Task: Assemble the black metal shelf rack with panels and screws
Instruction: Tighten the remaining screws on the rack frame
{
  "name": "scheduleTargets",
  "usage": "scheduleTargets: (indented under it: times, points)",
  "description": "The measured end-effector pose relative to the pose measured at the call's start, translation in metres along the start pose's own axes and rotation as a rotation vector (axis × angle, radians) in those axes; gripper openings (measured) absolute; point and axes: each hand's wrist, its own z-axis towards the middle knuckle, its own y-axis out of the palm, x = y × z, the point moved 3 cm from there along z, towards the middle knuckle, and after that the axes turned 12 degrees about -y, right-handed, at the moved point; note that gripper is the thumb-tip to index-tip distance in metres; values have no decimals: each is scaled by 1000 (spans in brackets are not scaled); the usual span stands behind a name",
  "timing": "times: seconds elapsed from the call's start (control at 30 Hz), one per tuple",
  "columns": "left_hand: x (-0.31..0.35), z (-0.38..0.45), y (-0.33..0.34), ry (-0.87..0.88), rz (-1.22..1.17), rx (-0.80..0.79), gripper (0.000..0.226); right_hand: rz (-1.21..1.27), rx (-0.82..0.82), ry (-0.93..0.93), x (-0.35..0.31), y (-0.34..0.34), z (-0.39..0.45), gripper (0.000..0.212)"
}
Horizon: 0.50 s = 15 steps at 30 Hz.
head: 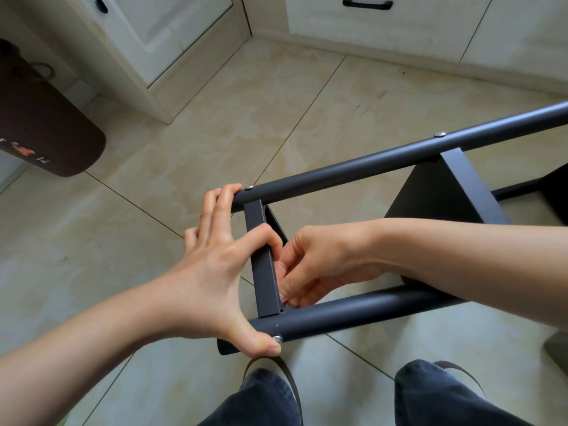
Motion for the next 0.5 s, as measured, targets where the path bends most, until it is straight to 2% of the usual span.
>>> scheduleTargets:
  times: [0.13, 0.5]
  points:
    - [0, 0, 0, 10, 7, 9, 89, 84, -11, 18, -1, -3, -2, 19]
    - [-1, 0, 0, 4, 11, -8, 87, 187, -86, 124, 4, 3, 2, 18]
